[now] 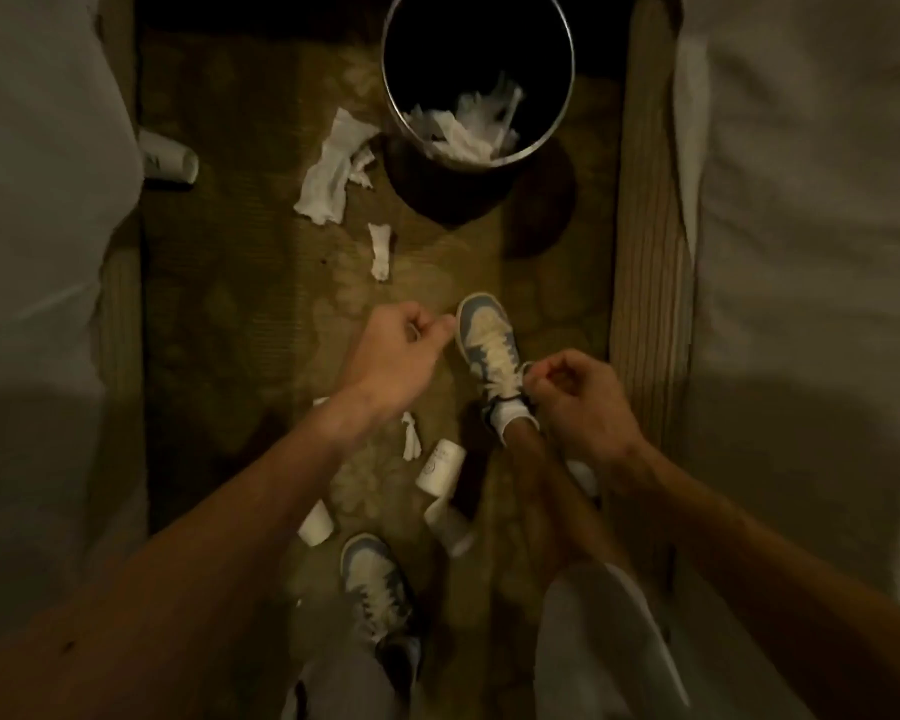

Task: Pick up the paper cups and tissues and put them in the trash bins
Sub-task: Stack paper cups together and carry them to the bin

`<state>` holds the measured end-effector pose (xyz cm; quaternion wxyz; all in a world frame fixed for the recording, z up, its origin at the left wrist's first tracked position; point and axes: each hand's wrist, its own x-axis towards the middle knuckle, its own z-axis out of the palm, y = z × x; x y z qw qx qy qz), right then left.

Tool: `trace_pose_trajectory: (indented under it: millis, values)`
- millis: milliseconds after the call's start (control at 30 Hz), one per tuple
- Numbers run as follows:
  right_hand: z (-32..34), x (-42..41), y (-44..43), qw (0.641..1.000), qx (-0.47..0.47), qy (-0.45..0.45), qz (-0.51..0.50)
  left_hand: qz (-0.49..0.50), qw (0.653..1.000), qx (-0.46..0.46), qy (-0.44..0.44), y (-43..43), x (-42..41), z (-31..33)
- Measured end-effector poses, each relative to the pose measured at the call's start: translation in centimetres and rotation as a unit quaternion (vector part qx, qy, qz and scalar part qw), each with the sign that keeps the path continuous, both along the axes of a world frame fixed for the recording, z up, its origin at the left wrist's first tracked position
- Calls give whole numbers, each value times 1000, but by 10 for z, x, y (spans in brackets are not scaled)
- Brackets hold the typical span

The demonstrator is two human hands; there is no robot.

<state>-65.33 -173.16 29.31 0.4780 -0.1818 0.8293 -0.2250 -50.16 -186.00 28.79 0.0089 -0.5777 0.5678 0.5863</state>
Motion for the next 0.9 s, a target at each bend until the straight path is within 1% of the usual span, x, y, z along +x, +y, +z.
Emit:
trace_pose_trajectory:
  millis: [100,167,300,433,533,600,700,767,833,867,900]
  values:
    - [-2,44,84,998,40,-18,-51,-9,999,34,21,71,29,-20]
    - [-9,63,129,995,67,-10,-69,-25,998,59,14,118,46,-38]
    - [-23,86,198,988,109,-11,-111,-3,993,120,6,198,68,-67]
    - [-51,94,239,975,117,-39,-184,-23,984,173,24,246,64,-89]
    - [-88,95,255,956,112,-85,-259,-69,980,180,45,264,48,-118]
    - [-120,93,266,944,98,-99,-299,-109,977,175,54,272,35,-145]
    - [-172,88,280,945,89,-69,-306,-156,972,156,78,278,7,-189]
    - [-206,85,288,946,94,-80,-300,-184,970,132,87,279,-10,-219]
    - [-240,82,295,954,102,-82,-268,-217,963,123,99,283,-29,-251]
    - [-260,78,300,964,104,-59,-239,-230,961,121,99,286,-38,-265]
    - [-276,74,303,973,96,-17,-210,-243,958,119,98,287,-45,-276]
